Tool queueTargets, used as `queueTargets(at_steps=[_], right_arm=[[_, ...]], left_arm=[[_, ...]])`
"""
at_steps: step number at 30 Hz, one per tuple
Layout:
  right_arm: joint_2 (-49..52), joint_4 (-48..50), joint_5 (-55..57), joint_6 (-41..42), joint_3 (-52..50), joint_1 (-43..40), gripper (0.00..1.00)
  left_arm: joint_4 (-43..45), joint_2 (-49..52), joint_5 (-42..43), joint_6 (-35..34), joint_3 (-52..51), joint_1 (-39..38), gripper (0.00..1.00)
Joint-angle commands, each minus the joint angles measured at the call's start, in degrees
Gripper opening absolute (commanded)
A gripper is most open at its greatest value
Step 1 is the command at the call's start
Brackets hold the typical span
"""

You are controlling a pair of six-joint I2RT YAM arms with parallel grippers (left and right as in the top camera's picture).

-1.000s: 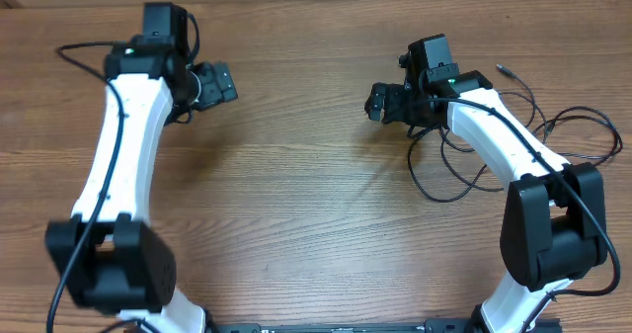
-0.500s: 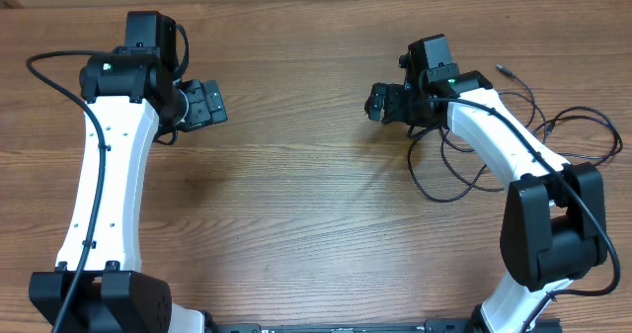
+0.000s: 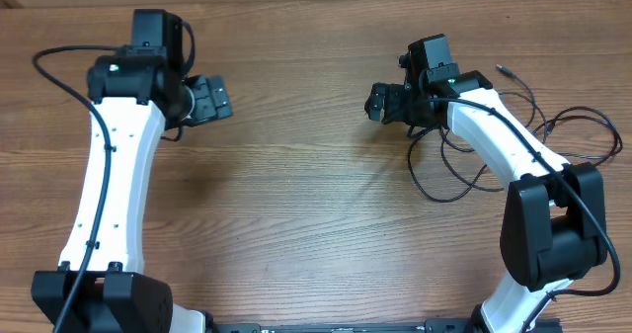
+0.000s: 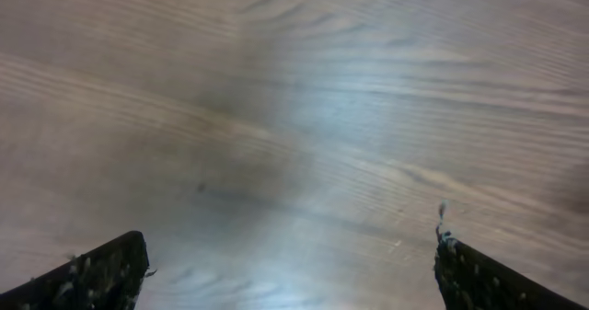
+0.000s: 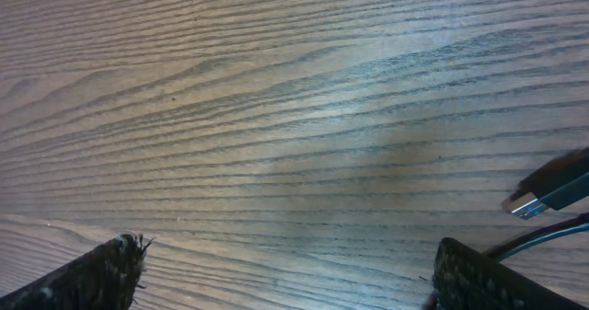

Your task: Untangle cables

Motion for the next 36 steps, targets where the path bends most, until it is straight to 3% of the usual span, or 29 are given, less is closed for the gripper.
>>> queueTargets(at_steps=[1,8,20,28,36], right_arm=[[-1.05,0.39,0.59,0.39,0.17,0.17,1.0],[-1.05,0.39,0.59,0.39,0.17,0.17,1.0],[-1.05,0.39,0.59,0.39,0.17,0.17,1.0],[-1.05,0.37,0.59,0.39,0.17,0.17,1.0],[-1.05,0.37,0.59,0.39,0.17,0.17,1.0]], left_arm=[[3.61,-1.53,1.6,1.25,-2.86,-2.51,1.0],[18.27,-4.68,1.29,3.19,-16.02,-5.4,1.0],[45.44,-14.29,2.03,4.04,-44.81,-3.26,1.0],[62.07,-21.07,2.01,4.02,-57.77,-3.15,1.0],[73.02,-26.12,2.01,4.0,-67.36,-3.15,1.0]])
